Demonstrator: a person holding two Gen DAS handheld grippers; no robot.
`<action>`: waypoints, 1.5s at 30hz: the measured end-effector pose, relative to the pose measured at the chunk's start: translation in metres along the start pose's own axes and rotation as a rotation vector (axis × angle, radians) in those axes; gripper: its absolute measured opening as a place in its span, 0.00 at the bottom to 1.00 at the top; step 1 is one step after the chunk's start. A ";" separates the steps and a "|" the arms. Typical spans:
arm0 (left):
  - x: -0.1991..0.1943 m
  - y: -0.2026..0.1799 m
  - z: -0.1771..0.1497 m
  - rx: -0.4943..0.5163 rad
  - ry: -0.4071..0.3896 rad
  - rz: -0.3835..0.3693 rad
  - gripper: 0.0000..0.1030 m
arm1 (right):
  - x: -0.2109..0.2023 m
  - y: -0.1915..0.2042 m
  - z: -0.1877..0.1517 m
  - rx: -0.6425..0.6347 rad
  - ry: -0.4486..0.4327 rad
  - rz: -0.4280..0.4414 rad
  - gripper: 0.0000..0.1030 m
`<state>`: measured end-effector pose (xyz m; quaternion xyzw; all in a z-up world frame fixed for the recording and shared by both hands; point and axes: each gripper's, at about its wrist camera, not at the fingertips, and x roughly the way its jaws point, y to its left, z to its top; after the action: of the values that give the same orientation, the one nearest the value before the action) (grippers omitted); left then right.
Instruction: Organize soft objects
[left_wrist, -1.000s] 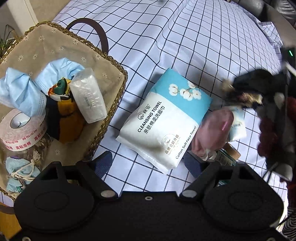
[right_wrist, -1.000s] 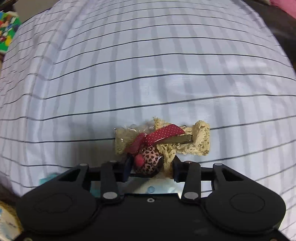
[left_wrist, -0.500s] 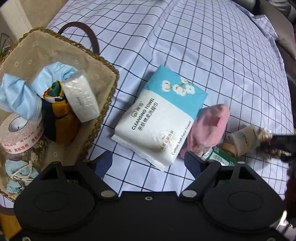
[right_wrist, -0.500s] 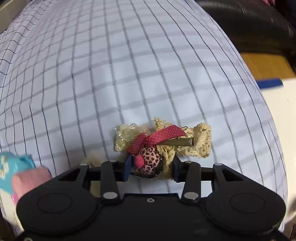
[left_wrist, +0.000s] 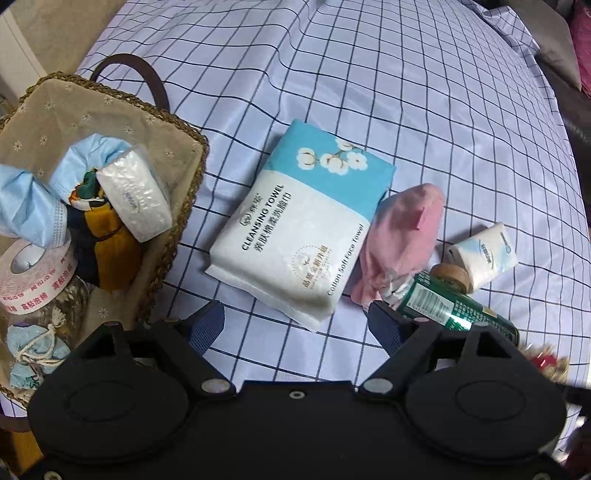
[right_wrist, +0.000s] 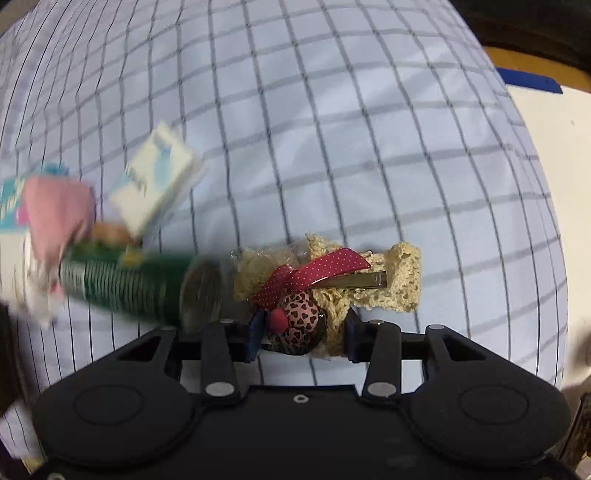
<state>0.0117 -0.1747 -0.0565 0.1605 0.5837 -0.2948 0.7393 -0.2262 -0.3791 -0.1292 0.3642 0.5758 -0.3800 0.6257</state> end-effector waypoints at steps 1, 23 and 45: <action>0.000 -0.001 0.000 0.003 0.000 -0.006 0.78 | 0.000 0.002 -0.007 -0.012 0.012 0.010 0.41; 0.021 -0.037 0.015 0.090 -0.123 -0.048 0.82 | 0.023 0.051 -0.057 -0.202 -0.012 0.018 0.66; 0.044 -0.141 0.014 0.135 -0.029 -0.213 0.88 | 0.039 0.073 -0.079 -0.310 -0.085 0.017 0.89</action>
<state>-0.0584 -0.3030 -0.0799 0.1427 0.5657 -0.4127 0.6995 -0.1940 -0.2786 -0.1723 0.2521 0.5974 -0.2962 0.7013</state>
